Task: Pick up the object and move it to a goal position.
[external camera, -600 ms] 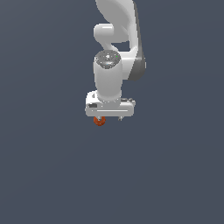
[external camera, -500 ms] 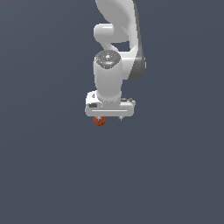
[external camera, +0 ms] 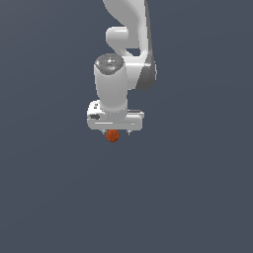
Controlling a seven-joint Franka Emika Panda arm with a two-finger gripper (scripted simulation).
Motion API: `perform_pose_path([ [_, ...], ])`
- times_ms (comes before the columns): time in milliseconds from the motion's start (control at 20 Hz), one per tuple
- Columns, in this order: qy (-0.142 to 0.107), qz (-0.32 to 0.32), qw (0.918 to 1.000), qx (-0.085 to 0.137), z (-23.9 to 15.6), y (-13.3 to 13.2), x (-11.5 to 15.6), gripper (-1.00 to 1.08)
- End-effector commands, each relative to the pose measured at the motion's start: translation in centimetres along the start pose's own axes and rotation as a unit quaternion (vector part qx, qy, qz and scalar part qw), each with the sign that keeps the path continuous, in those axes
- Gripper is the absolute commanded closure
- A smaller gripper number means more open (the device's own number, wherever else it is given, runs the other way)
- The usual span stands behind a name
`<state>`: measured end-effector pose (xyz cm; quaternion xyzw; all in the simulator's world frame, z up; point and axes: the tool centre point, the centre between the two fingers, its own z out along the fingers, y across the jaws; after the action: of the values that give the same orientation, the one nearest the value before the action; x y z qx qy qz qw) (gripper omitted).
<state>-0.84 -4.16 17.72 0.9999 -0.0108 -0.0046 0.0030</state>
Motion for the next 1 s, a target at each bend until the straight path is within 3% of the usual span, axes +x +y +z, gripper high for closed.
perform_pose_path([
  [0, 0.000, 0.000, 1.0000, 0.000, 0.0, -0.1, 0.0, -0.92],
  [600, 0.000, 0.072, 0.9974, 0.002, 1.2, 0.3, -0.9, -0.92],
  [950, 0.000, 0.162, 0.9868, 0.004, 2.7, 0.8, -2.1, -0.92],
])
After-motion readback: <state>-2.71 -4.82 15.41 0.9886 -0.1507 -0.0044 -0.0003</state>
